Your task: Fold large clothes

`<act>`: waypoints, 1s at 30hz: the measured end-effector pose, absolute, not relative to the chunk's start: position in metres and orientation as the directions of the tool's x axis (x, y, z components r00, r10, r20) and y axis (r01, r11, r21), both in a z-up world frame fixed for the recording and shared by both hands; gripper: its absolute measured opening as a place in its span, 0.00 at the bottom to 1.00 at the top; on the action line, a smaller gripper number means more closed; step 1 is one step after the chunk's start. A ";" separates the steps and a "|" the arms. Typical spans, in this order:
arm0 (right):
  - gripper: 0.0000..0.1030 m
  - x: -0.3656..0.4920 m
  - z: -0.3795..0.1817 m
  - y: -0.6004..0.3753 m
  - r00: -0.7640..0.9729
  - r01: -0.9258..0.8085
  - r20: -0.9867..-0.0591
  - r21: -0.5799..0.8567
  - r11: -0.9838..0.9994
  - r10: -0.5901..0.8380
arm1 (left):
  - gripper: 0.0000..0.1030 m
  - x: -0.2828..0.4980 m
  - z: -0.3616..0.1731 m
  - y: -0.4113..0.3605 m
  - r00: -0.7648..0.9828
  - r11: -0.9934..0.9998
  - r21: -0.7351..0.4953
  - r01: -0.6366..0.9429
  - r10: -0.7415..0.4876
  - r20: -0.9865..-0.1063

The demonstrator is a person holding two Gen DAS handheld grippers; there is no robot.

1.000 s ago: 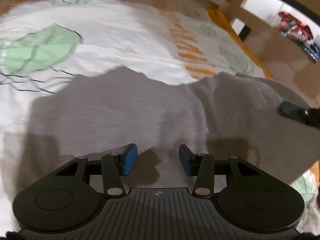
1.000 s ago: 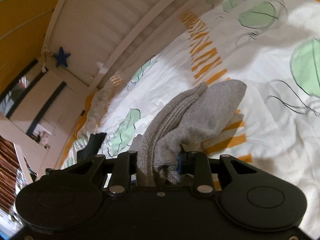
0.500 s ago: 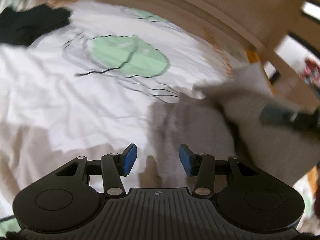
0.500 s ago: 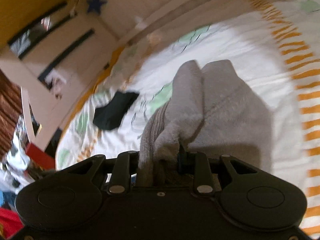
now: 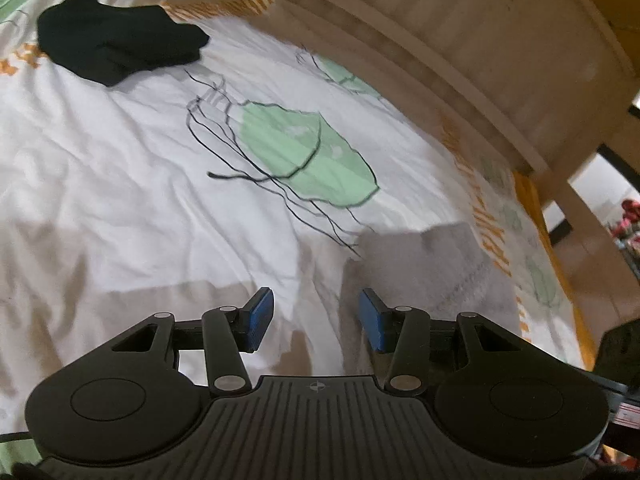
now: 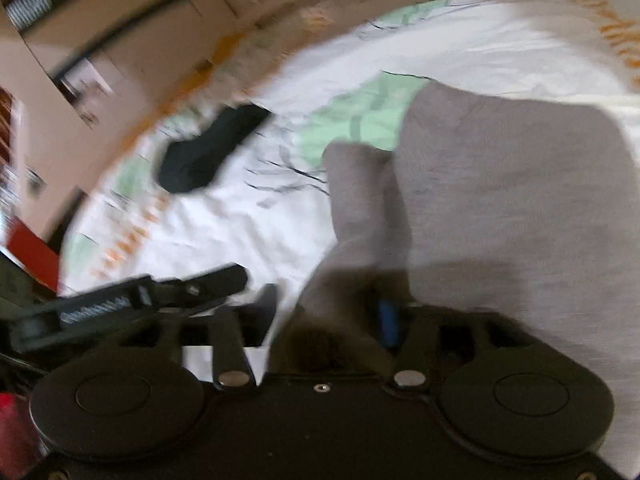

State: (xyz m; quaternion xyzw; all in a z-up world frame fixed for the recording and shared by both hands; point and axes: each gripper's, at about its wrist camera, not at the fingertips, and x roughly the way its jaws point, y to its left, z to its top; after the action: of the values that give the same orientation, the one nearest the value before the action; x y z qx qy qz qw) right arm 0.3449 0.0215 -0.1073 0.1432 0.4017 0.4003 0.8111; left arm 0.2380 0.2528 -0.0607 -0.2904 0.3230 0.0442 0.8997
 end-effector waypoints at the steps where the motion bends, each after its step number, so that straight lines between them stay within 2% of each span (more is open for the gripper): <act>1: 0.62 0.344 -0.104 0.019 0.355 -0.537 -0.524 0.564 0.627 0.774 | 0.44 0.236 -0.059 0.255 0.792 0.826 -0.494 -0.271 -0.100 -0.602; 4: 0.62 0.334 -0.086 0.004 0.370 -0.579 -0.470 0.558 0.595 0.801 | 0.44 0.234 -0.054 0.254 0.808 0.835 -0.495 -0.240 -0.111 -0.579; 8: 0.62 0.324 -0.063 -0.030 0.455 -0.589 -0.431 0.510 0.627 0.779 | 0.44 0.235 -0.043 0.228 0.821 0.888 -0.444 -0.118 -0.164 -0.546; 12: 0.62 0.325 -0.053 -0.060 0.569 -0.552 -0.434 0.428 0.715 0.699 | 0.45 0.235 -0.039 0.189 0.797 0.921 -0.378 0.096 -0.299 -0.525; 15: 0.62 0.331 -0.054 -0.070 0.609 -0.523 -0.449 0.393 0.756 0.654 | 0.46 0.239 -0.049 0.160 0.726 0.915 -0.336 0.226 -0.388 -0.568; 19: 0.62 0.336 -0.062 -0.065 0.632 -0.515 -0.469 0.340 0.787 0.617 | 0.49 0.253 -0.079 0.144 0.666 0.935 -0.294 0.199 -0.349 -0.659; 26: 0.62 0.349 -0.075 -0.042 0.622 -0.578 -0.490 0.238 0.780 0.610 | 0.49 0.263 -0.084 0.154 0.678 0.912 -0.369 0.179 -0.386 -0.626; 30: 0.61 0.375 -0.085 -0.025 0.648 -0.555 -0.542 0.144 0.819 0.535 | 0.50 0.265 -0.084 0.153 0.684 0.899 -0.397 0.184 -0.407 -0.605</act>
State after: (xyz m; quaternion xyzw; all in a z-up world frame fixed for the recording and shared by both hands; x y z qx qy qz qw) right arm 0.3747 -0.0247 -0.0846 -0.0176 0.2930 0.3003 0.9076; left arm 0.2649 0.1534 -0.0838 -0.1540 0.3624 -0.1635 0.9045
